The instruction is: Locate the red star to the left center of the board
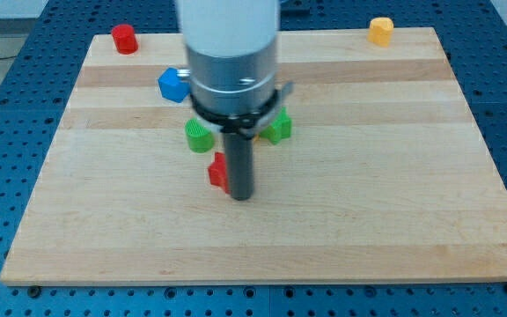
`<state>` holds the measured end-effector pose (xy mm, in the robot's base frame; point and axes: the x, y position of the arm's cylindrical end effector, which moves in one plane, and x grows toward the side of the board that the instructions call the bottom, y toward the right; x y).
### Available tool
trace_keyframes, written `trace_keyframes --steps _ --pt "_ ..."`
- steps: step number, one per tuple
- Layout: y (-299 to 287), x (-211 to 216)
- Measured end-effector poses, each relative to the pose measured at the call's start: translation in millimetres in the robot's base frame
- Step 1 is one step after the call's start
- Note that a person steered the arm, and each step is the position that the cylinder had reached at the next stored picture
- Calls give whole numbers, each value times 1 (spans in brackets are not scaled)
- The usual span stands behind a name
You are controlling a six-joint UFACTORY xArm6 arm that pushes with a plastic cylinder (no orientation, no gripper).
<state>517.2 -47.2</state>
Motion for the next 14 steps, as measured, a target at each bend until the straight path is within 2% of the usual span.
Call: trace_keyframes --steps 1,2,5,6,7,9,13,14 --pt "-9 -6" --pt "37 -6" --pt "-46 -19" --pt "-21 -19" --pt "-22 -24" --pt "-77 -63" --pt "-57 -113" --pt "-80 -124"
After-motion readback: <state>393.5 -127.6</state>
